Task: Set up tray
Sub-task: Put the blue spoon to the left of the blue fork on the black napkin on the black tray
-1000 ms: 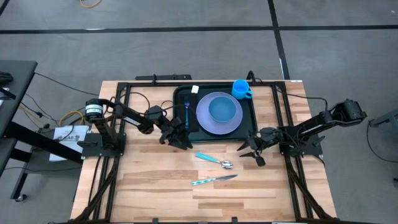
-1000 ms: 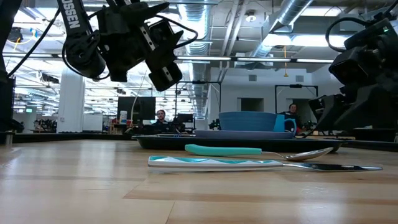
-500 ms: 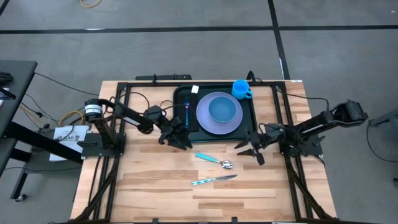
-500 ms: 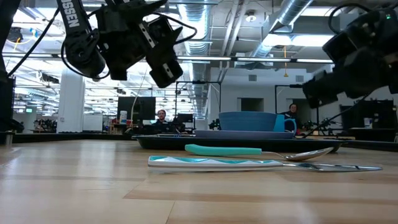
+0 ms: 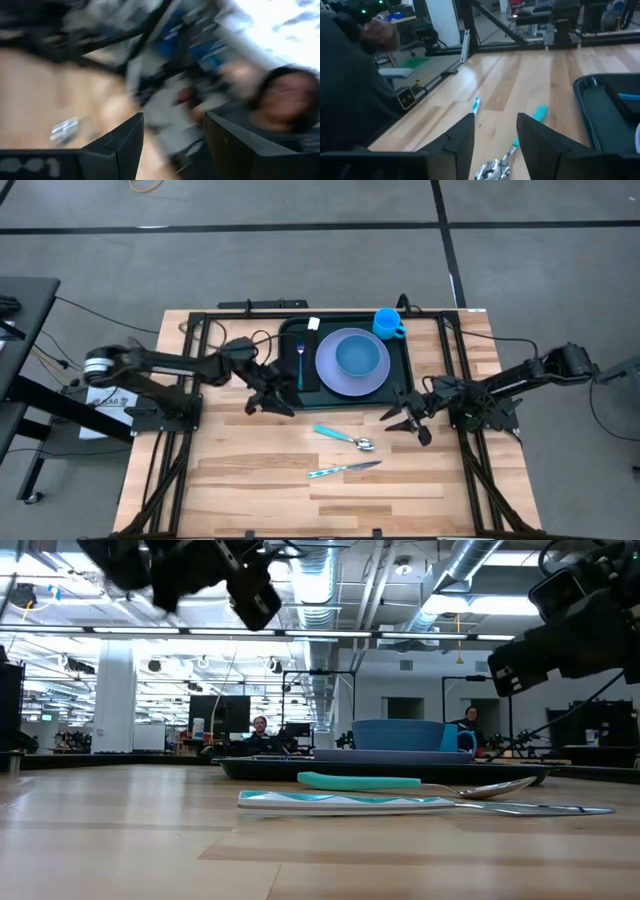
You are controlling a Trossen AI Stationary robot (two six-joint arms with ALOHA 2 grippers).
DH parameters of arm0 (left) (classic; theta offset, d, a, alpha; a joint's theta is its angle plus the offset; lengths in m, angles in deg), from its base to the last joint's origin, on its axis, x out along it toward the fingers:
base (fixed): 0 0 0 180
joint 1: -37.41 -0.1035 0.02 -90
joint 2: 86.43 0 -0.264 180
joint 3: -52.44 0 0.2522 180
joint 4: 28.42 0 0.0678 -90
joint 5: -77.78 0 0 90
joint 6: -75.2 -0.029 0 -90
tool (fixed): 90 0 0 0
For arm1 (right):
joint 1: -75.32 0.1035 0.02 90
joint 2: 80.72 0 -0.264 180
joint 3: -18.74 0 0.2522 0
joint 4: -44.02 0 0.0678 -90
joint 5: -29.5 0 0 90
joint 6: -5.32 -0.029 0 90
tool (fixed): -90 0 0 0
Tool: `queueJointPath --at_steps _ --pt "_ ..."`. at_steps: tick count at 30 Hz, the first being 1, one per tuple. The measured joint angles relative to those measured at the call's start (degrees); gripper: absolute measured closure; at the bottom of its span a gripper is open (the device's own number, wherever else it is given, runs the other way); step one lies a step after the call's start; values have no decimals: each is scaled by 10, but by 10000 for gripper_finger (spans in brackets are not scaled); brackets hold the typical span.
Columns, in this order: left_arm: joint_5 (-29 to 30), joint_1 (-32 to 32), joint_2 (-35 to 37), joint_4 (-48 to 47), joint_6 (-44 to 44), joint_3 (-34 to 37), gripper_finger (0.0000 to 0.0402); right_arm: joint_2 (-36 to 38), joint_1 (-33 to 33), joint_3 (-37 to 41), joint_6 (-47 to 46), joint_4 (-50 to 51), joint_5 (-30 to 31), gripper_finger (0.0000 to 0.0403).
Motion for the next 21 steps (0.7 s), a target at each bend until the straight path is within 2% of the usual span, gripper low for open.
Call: queueJointPath --at_steps 2,4,6,8,10,16,21 --pt "70 7 44 -204 -109 -38 207 10 0 0 0 0 0 264" --pt "193 22 73 -389 -214 -88 207 22 -3 0 0 0 1 264" --pt "328 41 86 -510 -265 -132 207 36 -10 0 0 -1 2 265" --pt "413 57 88 -571 -280 -167 207 51 -20 0 0 0 2 266" --pt "439 66 88 -599 -286 -193 207 68 -31 0 0 -1 2 266" --pt "442 79 75 -637 -298 -220 207 108 -48 0 19 3 2 264" --pt "432 84 8 -643 -309 -220 207 126 -46 0 16 14 1 266"
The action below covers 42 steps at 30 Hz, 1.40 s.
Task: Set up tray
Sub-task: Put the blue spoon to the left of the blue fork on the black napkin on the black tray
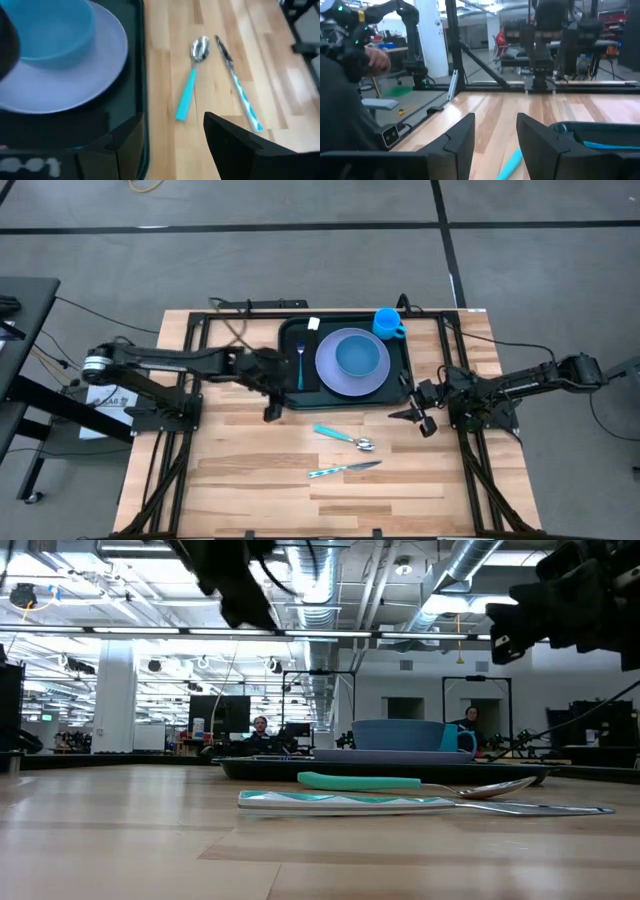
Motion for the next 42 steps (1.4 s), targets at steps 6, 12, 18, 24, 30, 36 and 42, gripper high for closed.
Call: queueJointPath --at_steps 6,12,18,24,30,36,42 --pt "-65 2 -110 80 -35 0 207 18 6 0 -15 31 0 264" --pt "-52 12 -204 61 -92 -74 207 35 5 0 -10 42 0 266" --pt "-7 34 -293 -5 -146 -187 207 57 5 0 0 91 0 265" --pt "0 48 -362 -30 -176 -258 207 88 5 0 5 117 0 266" --pt "71 60 -411 -47 -145 -307 207 141 5 0 22 170 -1 266" --pt "80 67 -429 -68 -104 -335 207 204 5 0 49 305 -46 264" --pt "60 76 -428 -66 -87 -335 207 244 6 0 45 409 -76 265"
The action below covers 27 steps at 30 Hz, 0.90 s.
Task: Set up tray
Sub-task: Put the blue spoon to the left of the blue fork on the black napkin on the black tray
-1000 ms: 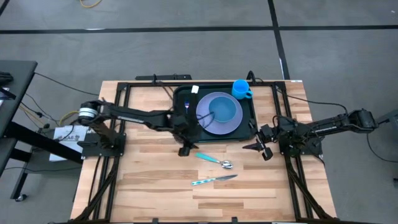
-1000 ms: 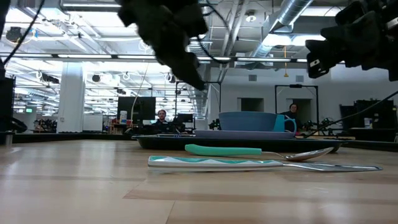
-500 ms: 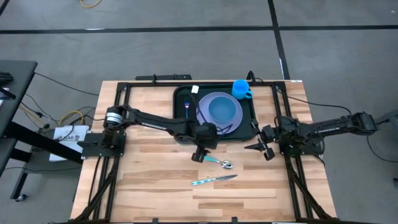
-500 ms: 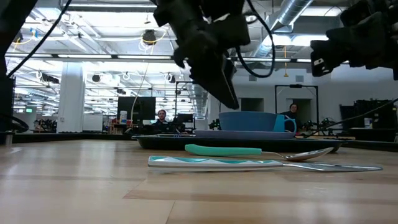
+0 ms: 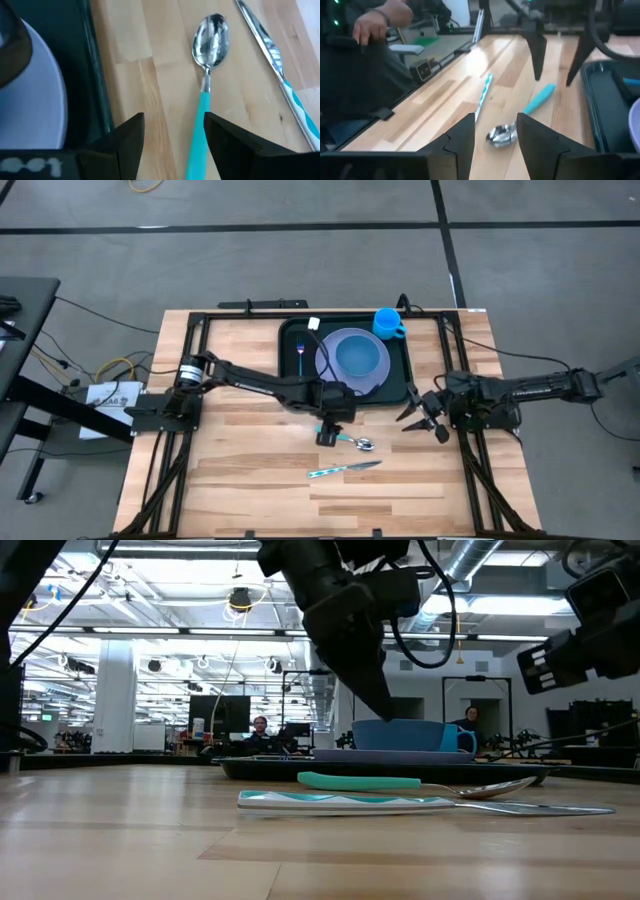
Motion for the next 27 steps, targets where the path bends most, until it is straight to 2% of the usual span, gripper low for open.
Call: queueJointPath --at_steps 5,11,17,22,27 --pt "-3 6 -8 -4 14 0 207 16 0 0 0 31 1 265" --pt "-49 5 -28 1 28 0 207 14 0 0 -17 33 1 265" --pt "-108 6 -62 -1 -3 -44 207 16 0 0 -26 37 4 265" --pt "-107 15 -97 -34 -8 -100 207 19 0 0 -26 38 4 266" --pt "-73 26 -135 -66 -12 -143 207 18 0 0 -26 39 3 264"
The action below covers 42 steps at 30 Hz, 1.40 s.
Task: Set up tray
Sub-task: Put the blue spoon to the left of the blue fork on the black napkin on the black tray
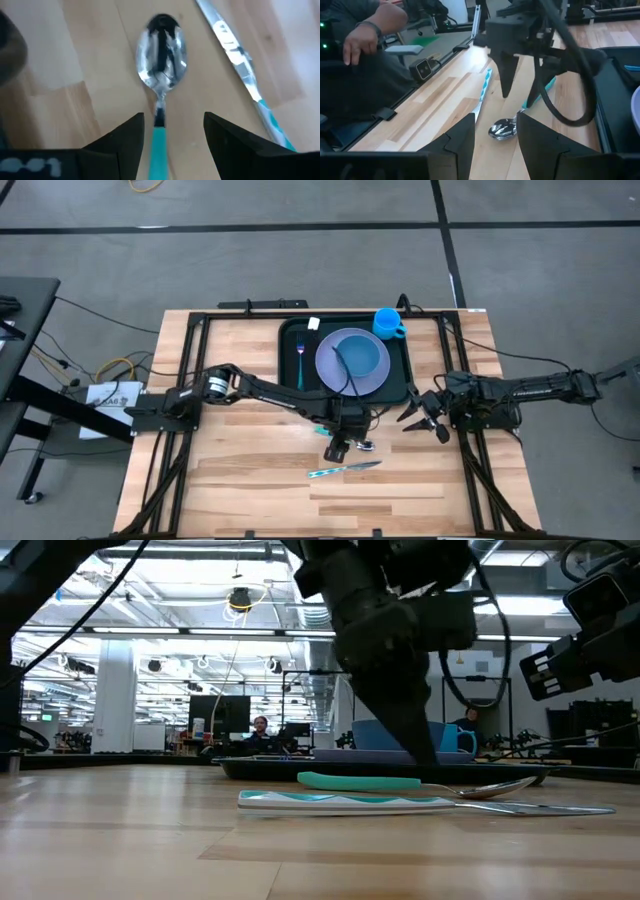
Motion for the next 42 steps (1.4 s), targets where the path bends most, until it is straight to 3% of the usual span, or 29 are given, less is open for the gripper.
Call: queueJointPath --at_steps 13,36,42 --pt "84 1 -25 -31 8 -22 207 0 0 0 0 1 0 264" --pt "75 9 -32 -46 25 -19 209 0 0 0 0 1 0 264" --pt "78 4 -32 -44 38 -19 251 0 0 0 0 1 0 265"
